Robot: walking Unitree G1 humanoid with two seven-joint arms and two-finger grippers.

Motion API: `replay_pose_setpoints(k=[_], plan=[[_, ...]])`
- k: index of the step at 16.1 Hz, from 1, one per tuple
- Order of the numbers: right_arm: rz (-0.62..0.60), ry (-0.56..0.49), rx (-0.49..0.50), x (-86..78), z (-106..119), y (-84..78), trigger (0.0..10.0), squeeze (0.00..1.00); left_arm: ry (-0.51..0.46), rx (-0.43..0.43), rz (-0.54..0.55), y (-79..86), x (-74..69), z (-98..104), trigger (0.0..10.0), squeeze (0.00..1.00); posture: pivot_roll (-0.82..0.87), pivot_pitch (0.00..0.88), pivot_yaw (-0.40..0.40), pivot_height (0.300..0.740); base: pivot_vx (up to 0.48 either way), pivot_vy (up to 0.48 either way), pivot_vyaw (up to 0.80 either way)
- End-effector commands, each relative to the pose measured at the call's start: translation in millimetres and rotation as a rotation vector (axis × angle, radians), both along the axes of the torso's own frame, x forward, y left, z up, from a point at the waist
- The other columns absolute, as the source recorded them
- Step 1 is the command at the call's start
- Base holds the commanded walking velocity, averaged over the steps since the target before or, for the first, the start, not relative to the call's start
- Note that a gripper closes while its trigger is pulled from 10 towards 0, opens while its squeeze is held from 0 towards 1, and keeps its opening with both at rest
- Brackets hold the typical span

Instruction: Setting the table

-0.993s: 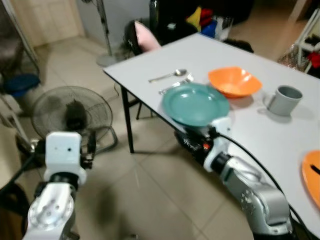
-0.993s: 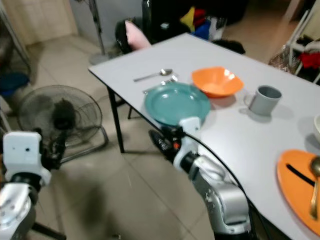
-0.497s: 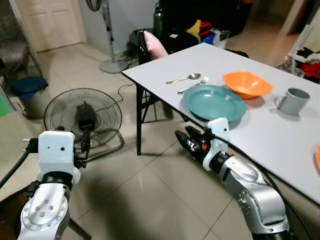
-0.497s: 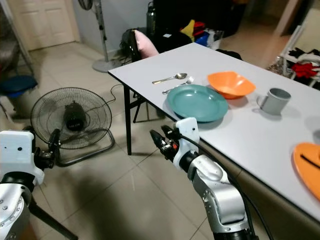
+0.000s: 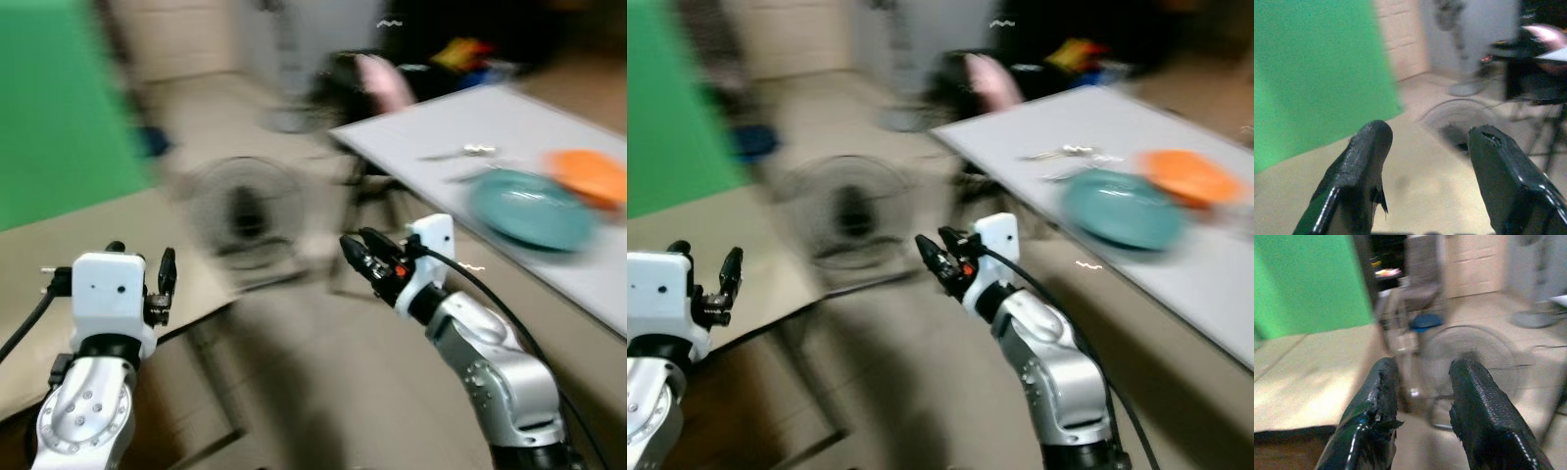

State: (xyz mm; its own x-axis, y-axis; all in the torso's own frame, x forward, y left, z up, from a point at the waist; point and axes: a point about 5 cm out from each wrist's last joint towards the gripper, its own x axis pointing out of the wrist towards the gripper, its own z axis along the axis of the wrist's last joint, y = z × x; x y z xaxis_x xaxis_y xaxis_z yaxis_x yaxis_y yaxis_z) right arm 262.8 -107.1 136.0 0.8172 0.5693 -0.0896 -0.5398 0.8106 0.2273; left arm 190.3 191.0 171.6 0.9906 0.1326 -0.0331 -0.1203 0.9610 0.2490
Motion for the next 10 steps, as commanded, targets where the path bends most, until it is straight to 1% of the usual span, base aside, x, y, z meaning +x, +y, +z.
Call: replay_pose_setpoints(k=[1,5,7,9,10], plan=[[0.026,-0.004,0.024,1.2,3.6,5.1,10.0,0.0,-0.013,0.017,0.005,1.9,-1.3,4.4,10.0,0.0,0.02,0.0,-0.01,0.74,0.0,0.341,0.8],[0.048,0.006,0.037,0.8,2.7,10.0,10.0,0.0,-0.014,0.023,0.006,2.1,-0.8,5.4,10.0,0.0,0.02,0.0,-0.008,0.74,0.0,0.337,0.8],[0.039,0.007,0.04,2.0,2.9,9.7,10.0,0.0,-0.016,0.029,0.007,3.0,0.2,6.7,10.0,0.0,0.03,0.003,-0.009,0.74,0.0,0.339,0.8],[0.004,0.002,0.031,4.2,1.6,5.5,10.0,0.0,-0.02,0.022,0.013,4.2,2.1,7.6,10.0,0.0,0.02,0.004,-0.007,0.74,0.0,0.336,0.8],[-0.067,0.009,0.021,6.4,-0.9,-1.9,10.0,0.0,-0.04,-0.019,0.043,5.4,4.8,8.6,10.0,0.0,0.01,0.005,-0.003,0.74,0.0,0.0,0.0]])
